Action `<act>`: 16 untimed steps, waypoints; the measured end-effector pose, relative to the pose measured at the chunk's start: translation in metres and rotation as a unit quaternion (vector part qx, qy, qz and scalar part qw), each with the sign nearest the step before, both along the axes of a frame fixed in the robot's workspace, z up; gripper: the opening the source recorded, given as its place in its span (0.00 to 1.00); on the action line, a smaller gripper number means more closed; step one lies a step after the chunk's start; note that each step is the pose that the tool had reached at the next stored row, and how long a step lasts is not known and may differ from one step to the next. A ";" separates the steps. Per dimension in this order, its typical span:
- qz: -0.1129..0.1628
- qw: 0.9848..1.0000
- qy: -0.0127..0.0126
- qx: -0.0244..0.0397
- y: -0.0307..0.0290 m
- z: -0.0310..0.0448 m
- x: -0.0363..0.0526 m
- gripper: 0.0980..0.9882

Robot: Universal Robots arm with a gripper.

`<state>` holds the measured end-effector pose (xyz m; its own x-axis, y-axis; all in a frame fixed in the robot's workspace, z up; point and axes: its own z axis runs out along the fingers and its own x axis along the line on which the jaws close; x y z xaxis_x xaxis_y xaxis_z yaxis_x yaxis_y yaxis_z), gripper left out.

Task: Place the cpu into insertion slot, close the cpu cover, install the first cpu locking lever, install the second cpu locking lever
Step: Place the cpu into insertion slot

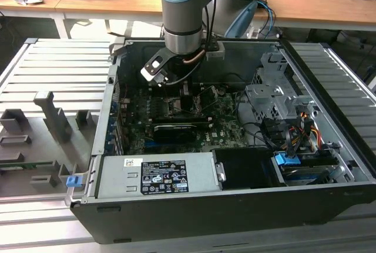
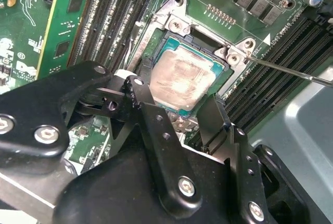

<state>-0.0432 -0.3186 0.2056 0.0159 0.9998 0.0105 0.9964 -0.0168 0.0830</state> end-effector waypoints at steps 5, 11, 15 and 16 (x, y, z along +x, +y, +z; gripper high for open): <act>0.000 1.000 0.002 0.000 0.0000 0.0067 0.0002 0.49; 0.000 1.000 0.003 0.000 0.0000 0.0093 0.0003 0.15; 0.000 1.000 0.003 -0.001 0.0000 0.0115 0.0003 0.01; 0.000 1.000 0.003 -0.001 0.0000 0.0130 0.0003 0.01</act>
